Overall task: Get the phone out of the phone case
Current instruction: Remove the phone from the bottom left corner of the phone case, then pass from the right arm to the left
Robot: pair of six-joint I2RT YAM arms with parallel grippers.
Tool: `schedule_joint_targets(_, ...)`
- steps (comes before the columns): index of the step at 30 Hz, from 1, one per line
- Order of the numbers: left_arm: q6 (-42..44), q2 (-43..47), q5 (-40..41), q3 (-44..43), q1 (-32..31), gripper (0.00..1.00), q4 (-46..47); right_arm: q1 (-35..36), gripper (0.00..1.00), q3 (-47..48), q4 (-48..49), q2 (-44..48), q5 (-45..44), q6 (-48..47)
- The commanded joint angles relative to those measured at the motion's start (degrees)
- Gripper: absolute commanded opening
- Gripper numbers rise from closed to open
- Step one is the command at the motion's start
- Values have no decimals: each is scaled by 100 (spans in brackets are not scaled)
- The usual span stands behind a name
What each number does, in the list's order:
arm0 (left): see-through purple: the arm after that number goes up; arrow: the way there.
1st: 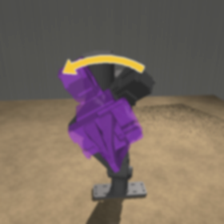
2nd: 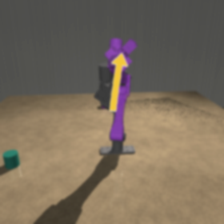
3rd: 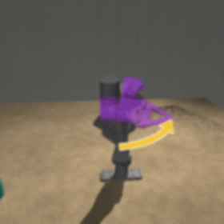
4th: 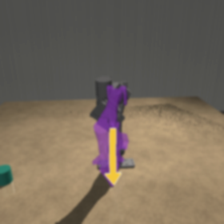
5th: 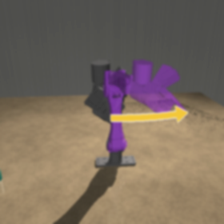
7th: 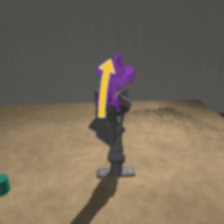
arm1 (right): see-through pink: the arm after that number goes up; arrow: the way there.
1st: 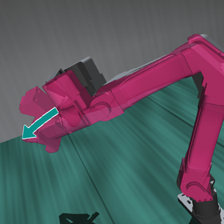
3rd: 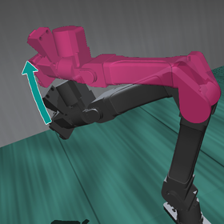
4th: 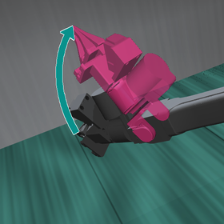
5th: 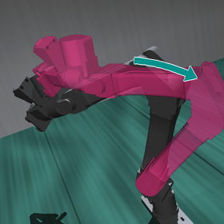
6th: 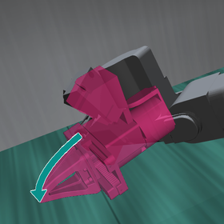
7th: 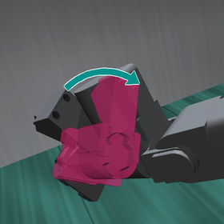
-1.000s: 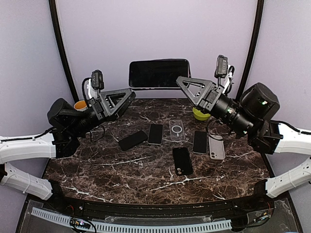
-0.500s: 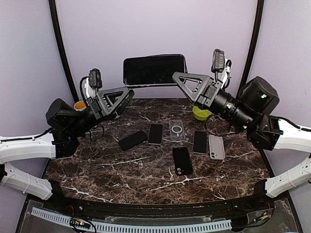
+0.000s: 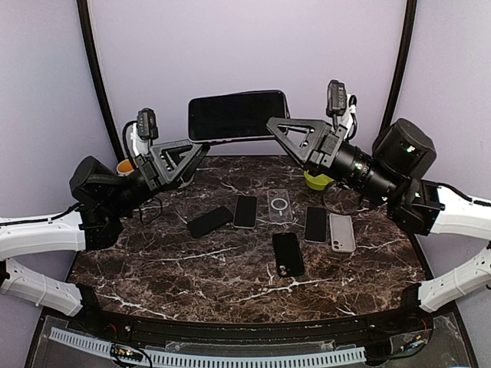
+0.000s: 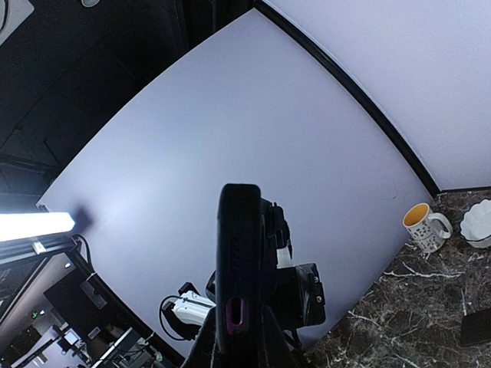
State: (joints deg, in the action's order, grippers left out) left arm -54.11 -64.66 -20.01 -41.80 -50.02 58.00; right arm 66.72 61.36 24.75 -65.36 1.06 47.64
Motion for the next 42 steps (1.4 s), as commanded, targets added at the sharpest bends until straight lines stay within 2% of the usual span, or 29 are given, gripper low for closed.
schedule_joint_targets(1, 190, -27, 301, 53, 29, 46, -393, 71, 0, 289, 640, -71, 862, 596)
schedule_joint_targets(10, 434, -287, 361, -24, 28, 42, -834, 87, 0, 480, 1065, -306, 1187, 940)
schedule_joint_targets(18, 741, -254, 488, -10, 32, 42, -1275, 83, 0, 632, 851, -323, 1164, 836)
schedule_joint_targets(25, 1363, -138, 882, -383, 22, 40, -2509, 87, 0, 691, 638, -386, 1064, 830)
schedule_joint_targets(28, 1527, 42, 936, -277, 26, 42, -2641, 87, 0, 710, 114, -210, 435, 561)
schedule_joint_targets(34, 1981, 795, 1012, -5, 23, 56, -3438, -42, 0, 669, -1226, 240, -1043, 143)
schedule_joint_targets(38, 2230, 1439, 1021, 306, 26, 63, -4129, -201, 0, 527, -1569, 471, -1398, 43)
schedule_joint_targets(42, 2654, 2081, 738, 478, 24, 65, -4806, -336, 0, 486, -1904, 585, -1513, -238)
